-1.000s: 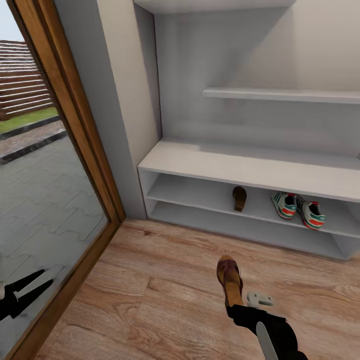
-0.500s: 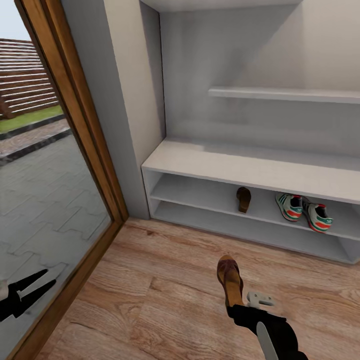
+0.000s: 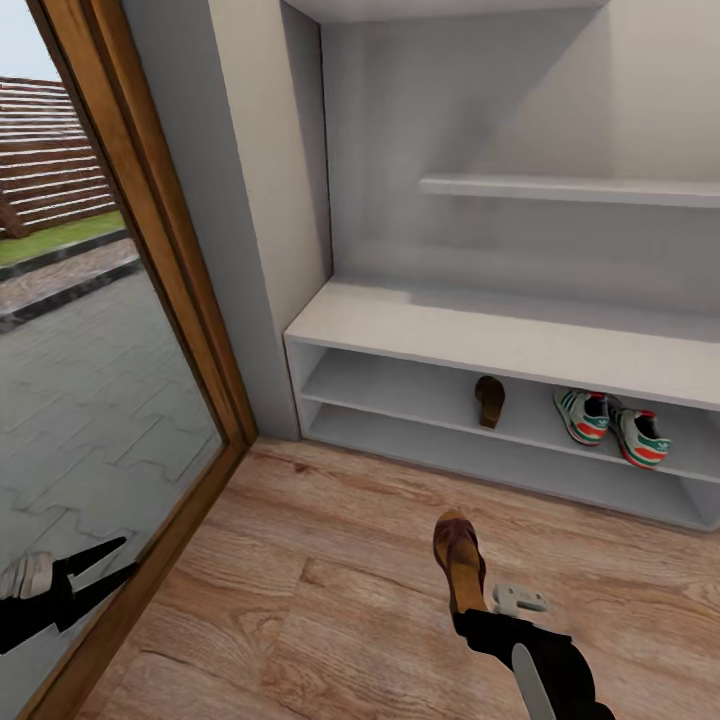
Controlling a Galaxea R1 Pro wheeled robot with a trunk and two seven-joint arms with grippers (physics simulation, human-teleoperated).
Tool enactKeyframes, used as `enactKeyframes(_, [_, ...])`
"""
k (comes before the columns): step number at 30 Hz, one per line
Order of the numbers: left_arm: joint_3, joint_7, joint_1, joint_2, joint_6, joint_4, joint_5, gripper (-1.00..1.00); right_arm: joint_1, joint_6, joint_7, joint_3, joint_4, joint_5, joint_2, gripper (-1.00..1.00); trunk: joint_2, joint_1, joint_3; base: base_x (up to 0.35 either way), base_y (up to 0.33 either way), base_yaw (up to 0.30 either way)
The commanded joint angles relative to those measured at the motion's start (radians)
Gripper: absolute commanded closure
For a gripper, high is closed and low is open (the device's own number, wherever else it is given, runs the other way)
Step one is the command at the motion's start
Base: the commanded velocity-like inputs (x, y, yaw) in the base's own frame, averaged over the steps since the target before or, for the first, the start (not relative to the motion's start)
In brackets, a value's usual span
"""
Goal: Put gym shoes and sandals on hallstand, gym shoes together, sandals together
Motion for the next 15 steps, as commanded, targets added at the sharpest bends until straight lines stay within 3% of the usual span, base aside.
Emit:
enactKeyframes(1, [-0.003, 0.000, 0.000, 0.000, 0.000, 0.000, 0.000, -1.00, 0.000, -0.001, -0.004, 0.000, 0.000, -0.003, 0.000, 1.00, 0.000, 0.000, 0.000, 0.109, 0.071, 0.000])
enactKeyframes(9, [-0.005, 0.000, 0.000, 0.001, 0.002, 0.002, 0.000, -1.00, 0.000, -0.001, -0.004, 0.000, 0.000, -0.003, 0.002, 1.00, 0.000, 0.000, 0.000, 0.198, 0.148, 0.000])
enactKeyframes(15, [-0.006, 0.000, 0.000, 0.001, 0.003, 0.002, 0.000, -1.00, 0.000, -0.001, -0.004, 0.000, 0.000, -0.003, 0.001, 1.00, 0.000, 0.000, 0.000, 0.048, 0.037, 0.000])
